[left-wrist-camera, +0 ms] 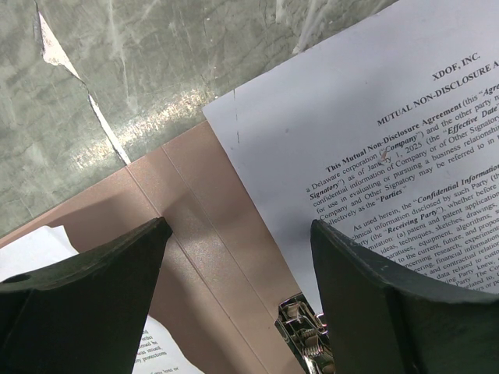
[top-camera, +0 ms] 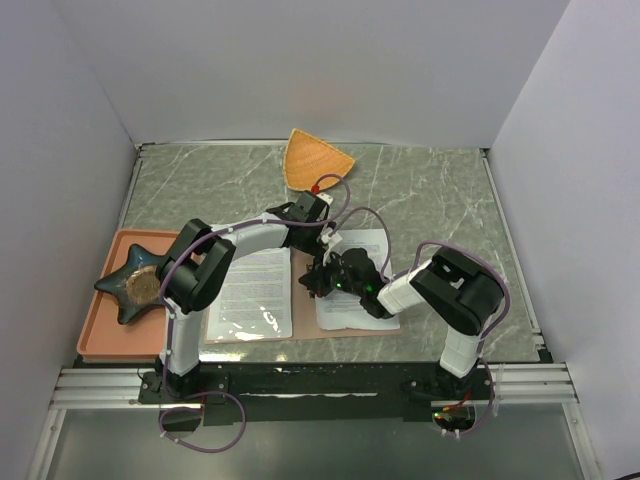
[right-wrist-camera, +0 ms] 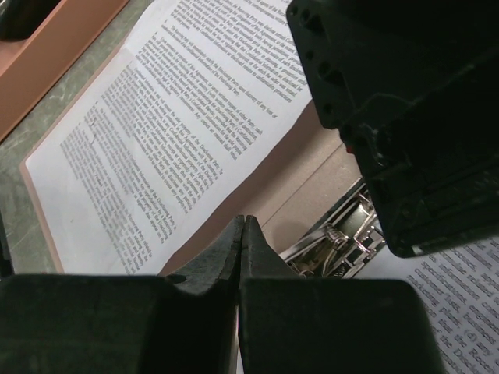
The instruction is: Put the files into the folder
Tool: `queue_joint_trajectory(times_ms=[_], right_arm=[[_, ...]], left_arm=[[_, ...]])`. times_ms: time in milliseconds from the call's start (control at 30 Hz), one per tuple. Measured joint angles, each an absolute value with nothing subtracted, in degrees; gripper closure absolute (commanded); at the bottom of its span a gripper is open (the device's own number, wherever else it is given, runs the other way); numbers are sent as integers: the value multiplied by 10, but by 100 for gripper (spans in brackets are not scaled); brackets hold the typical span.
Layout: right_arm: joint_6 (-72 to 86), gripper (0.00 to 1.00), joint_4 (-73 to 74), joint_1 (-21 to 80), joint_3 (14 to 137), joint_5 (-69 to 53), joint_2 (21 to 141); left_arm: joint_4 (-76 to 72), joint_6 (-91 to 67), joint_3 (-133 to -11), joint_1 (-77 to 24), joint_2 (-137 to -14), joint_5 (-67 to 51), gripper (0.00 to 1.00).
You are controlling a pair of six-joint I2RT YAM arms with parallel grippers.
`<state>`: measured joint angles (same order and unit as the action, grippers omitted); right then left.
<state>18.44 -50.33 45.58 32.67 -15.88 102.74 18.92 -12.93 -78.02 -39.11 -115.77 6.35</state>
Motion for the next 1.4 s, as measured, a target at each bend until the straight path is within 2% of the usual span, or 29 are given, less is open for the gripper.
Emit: queue_joint_trajectory(times_ms=[500, 900, 1400], right_arm=[[183, 100, -535, 465, 308, -112, 1029], [170, 100, -489, 482, 323, -110, 1023], [221, 100, -518, 481, 308, -90, 1034]], left_arm=[[189, -128, -780, -391, -1157, 63, 19], [193, -128, -783, -388, -1158, 59, 19], [194, -127, -783, -387, -1157, 58, 19]])
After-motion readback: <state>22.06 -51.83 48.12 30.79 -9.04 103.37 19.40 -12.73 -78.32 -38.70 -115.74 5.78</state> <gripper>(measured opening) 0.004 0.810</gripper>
